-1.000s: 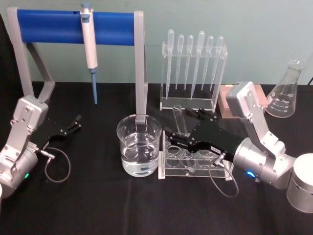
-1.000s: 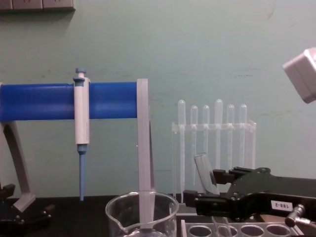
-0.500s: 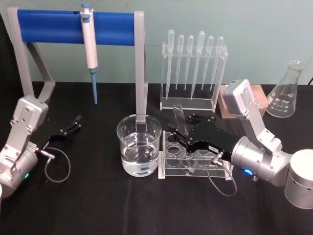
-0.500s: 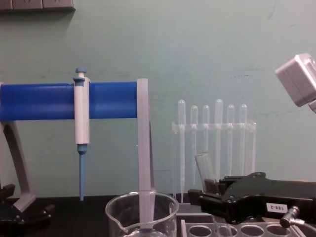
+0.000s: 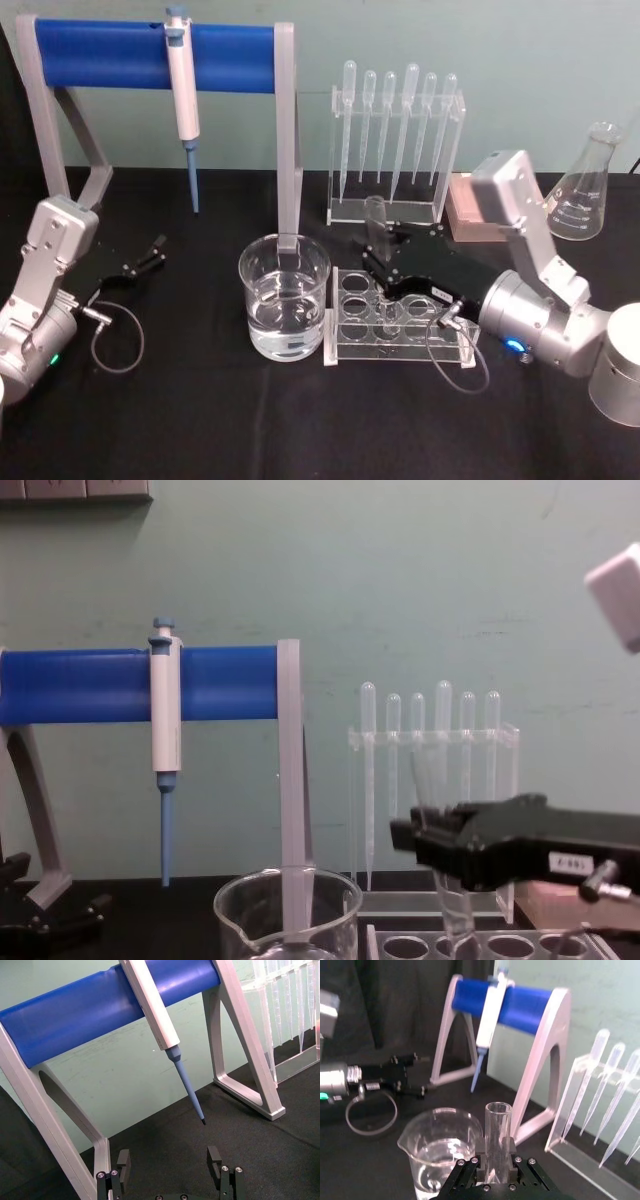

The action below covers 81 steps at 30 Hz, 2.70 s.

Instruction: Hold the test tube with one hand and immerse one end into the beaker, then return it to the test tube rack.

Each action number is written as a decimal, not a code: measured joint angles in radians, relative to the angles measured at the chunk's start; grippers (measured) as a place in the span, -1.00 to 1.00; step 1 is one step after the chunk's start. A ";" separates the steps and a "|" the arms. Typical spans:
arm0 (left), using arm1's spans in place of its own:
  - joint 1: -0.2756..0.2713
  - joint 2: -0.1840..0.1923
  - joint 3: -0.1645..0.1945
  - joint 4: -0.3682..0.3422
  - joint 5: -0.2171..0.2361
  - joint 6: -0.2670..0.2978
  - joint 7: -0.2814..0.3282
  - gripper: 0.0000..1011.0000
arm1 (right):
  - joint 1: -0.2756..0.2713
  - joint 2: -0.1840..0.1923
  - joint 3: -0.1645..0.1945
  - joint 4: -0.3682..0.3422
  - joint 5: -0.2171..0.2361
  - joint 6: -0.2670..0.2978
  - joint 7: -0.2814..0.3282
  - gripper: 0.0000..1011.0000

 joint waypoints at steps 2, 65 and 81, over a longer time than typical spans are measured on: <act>0.000 0.000 0.000 0.000 0.000 0.000 0.000 0.98 | -0.012 0.000 0.013 -0.016 0.013 -0.011 0.000 -0.55; 0.000 0.000 0.000 0.000 0.000 0.000 0.000 0.98 | -0.084 -0.002 0.096 -0.136 0.076 -0.086 -0.036 -0.55; 0.000 0.000 0.000 0.000 0.000 0.000 0.000 0.98 | -0.084 -0.002 0.096 -0.137 0.076 -0.086 -0.035 -0.56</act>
